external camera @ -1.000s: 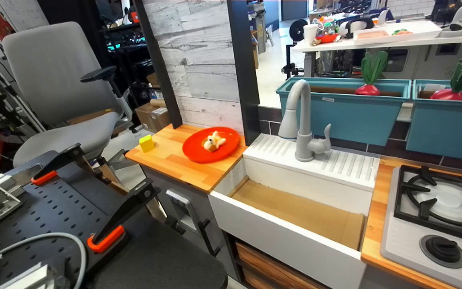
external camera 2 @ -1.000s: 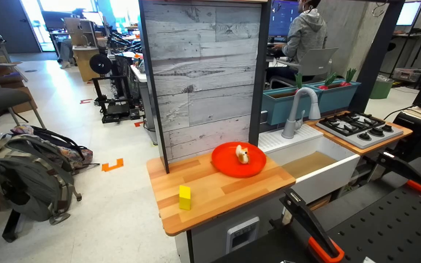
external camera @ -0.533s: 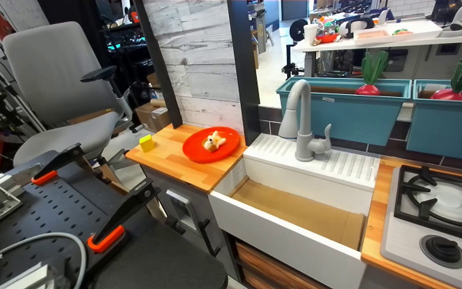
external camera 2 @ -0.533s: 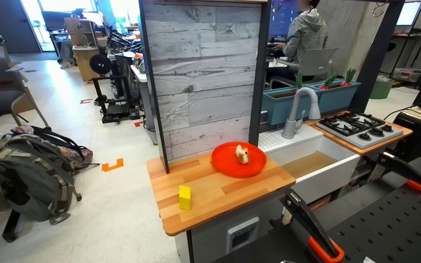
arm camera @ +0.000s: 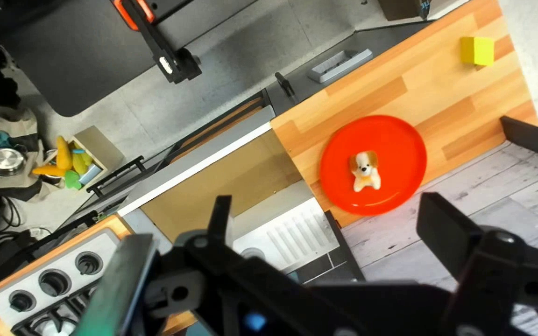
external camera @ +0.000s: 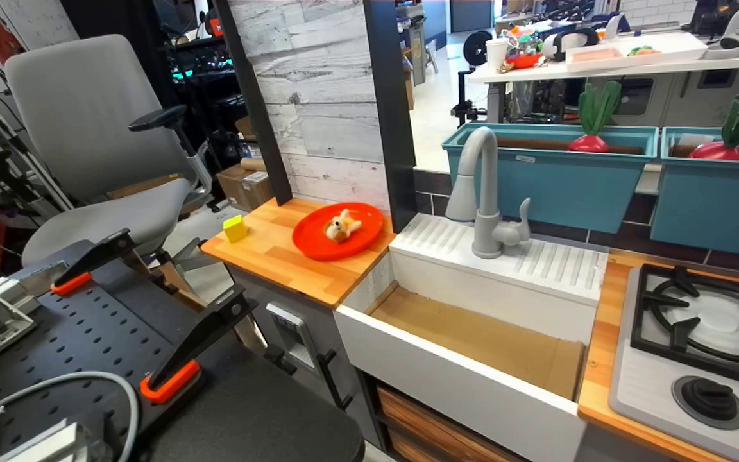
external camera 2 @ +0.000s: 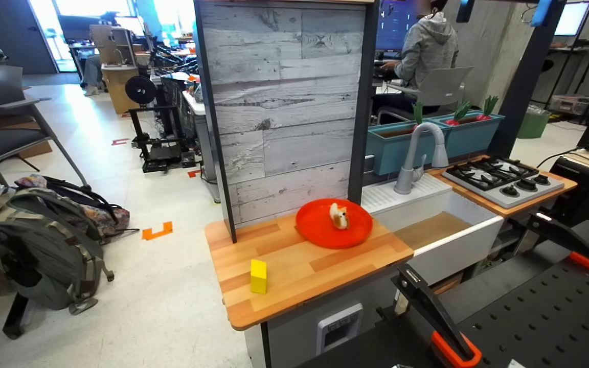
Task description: Turn the faucet to the left
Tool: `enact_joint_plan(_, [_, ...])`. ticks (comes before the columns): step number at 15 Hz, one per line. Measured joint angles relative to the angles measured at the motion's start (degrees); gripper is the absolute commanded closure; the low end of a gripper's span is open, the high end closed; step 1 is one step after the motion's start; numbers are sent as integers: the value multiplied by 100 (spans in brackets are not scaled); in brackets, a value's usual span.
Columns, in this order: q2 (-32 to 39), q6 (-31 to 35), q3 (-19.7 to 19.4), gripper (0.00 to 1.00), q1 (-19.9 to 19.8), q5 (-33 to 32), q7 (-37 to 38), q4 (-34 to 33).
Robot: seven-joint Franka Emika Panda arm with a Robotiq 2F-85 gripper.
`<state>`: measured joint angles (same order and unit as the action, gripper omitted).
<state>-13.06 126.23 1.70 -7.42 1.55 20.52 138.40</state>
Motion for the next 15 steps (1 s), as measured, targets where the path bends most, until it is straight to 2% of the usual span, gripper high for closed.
enact_joint_plan(3, [687,-15,-372,0,-73,14,-171,-555])
enact_joint_plan(6, [1313,-16,-618,0,-89,307,-222,-1038])
enact_joint_plan(15, [1313,7,-620,0,-47,243,-219,-1023])
